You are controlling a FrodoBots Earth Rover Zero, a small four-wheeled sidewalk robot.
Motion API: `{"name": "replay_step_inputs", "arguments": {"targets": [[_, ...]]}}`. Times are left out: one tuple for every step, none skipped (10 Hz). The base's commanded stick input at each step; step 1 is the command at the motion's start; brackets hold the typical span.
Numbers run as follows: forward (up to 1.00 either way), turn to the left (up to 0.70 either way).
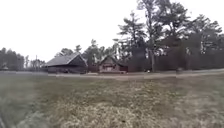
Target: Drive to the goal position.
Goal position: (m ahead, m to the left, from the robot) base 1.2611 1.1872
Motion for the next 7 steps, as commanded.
{"name": "replay_step_inputs", "arguments": {"targets": [[0.70, 0.00], [0.70, 0.00], [0.70, 0.00], [0.70, 0.00], [0.70, -0.01], [0.70, -0.03], [0.70, -0.28]]}}
